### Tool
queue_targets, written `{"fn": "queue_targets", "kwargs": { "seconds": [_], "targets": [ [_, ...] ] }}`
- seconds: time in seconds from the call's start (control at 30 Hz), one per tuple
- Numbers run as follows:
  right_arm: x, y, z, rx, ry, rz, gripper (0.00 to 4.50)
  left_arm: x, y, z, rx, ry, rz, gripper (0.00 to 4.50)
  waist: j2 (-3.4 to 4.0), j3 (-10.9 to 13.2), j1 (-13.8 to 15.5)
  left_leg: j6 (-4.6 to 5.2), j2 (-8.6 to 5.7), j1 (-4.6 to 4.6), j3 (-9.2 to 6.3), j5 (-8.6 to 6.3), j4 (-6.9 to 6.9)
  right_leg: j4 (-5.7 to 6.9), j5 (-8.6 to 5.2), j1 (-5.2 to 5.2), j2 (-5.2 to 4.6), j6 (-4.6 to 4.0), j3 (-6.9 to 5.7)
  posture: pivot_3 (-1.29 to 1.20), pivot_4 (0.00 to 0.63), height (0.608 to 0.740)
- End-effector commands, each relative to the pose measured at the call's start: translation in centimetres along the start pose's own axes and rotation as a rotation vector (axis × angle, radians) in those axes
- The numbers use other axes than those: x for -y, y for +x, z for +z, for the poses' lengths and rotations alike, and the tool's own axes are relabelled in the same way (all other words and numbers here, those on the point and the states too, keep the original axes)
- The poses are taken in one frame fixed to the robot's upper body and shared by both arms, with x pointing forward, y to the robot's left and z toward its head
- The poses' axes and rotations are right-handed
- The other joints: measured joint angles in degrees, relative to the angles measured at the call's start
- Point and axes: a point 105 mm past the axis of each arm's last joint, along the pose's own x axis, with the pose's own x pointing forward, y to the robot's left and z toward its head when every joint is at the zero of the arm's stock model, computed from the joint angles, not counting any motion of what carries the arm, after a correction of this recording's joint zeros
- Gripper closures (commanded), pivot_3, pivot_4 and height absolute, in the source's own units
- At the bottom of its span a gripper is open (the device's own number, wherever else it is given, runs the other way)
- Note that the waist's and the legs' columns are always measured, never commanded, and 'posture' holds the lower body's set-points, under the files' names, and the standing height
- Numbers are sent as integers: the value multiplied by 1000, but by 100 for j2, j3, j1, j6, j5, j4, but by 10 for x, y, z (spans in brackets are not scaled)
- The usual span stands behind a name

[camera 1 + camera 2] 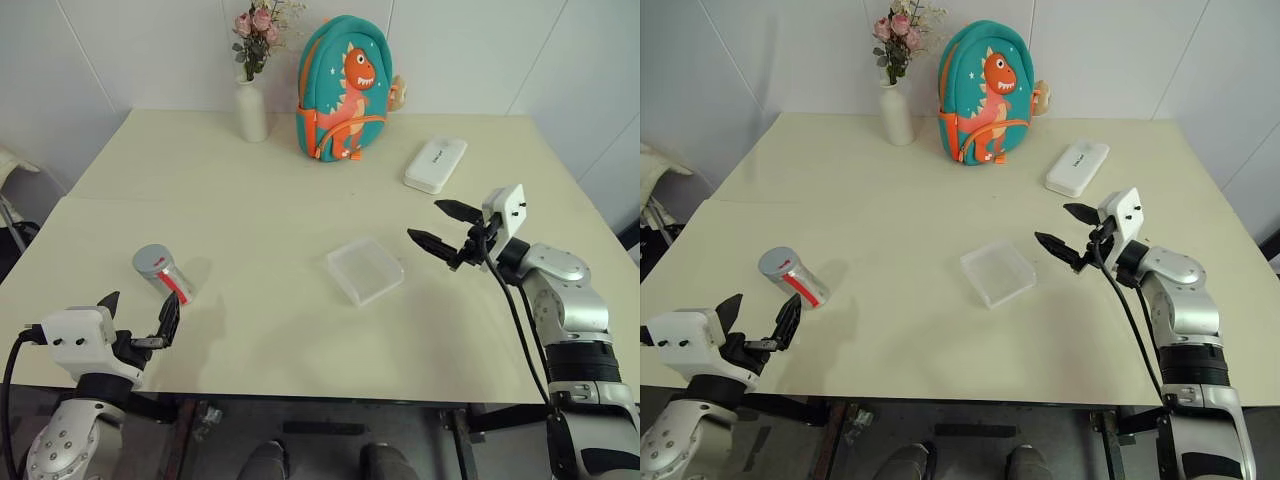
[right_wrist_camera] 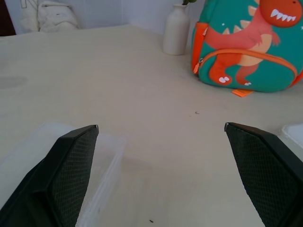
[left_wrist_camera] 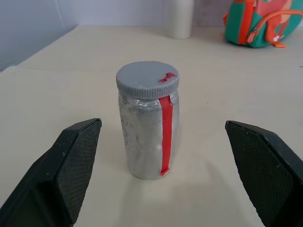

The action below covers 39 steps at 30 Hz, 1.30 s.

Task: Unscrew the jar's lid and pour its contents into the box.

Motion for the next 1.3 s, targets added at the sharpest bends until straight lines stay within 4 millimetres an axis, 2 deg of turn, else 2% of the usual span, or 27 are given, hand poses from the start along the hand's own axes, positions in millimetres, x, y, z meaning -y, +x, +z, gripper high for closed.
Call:
{"fn": "queue_targets", "kwargs": {
  "seconds": [0.03, 0.13, 0.23, 0.4, 0.83, 1.07, 1.3],
  "targets": [
    [-3, -4, 10, 25, -23, 43, 0, -2, 2, 2, 39, 42, 99, 38, 0, 0, -1, 0, 0, 0, 0, 0, 0, 0, 0, 0, 0, 0, 0, 0, 150, 740],
    [-4, -11, 7, 12, -20, 48, 0, 4, 7, -8, 17, 38, 118, 38, -1, 1, 9, 1, 0, 0, -1, 0, 2, 0, 0, 2, 1, 1, 0, 0, 150, 740],
    [-4, -16, 9, 19, -19, 29, 0, 7, 13, -9, 26, 35, 102, 38, -1, 1, 0, 2, 0, 0, -1, -2, 2, 0, 1, 1, 1, 2, 0, 0, 150, 740],
    [-6, -26, 6, 17, -27, -15, 0, -3, 27, -16, 22, 37, 138, 38, -1, 1, -16, 1, 2, 0, 0, -2, 4, 4, 1, 0, 3, 2, -1, 0, 150, 740],
    [-14, -45, 9, 13, -9, -66, 0, 5, 67, -21, 28, 49, 96, 38, -2, 1, 1, 0, 0, -1, -1, -3, 9, 6, 6, 1, 4, 12, 0, 0, 150, 740],
    [-23, -66, 10, -16, 12, -48, 0, 11, 77, -20, 33, 44, 72, 38, -2, 1, 13, 0, 1, -2, -1, -4, 8, 5, 6, 1, 4, 13, 0, 0, 150, 740],
    [-22, -82, 14, -44, 16, -75, 0, 11, 81, -20, 38, 48, 84, 38, -3, 1, 10, -1, 1, -1, -1, -4, 13, 7, 8, 1, 4, 15, 1, 0, 150, 740]
  ]
}}
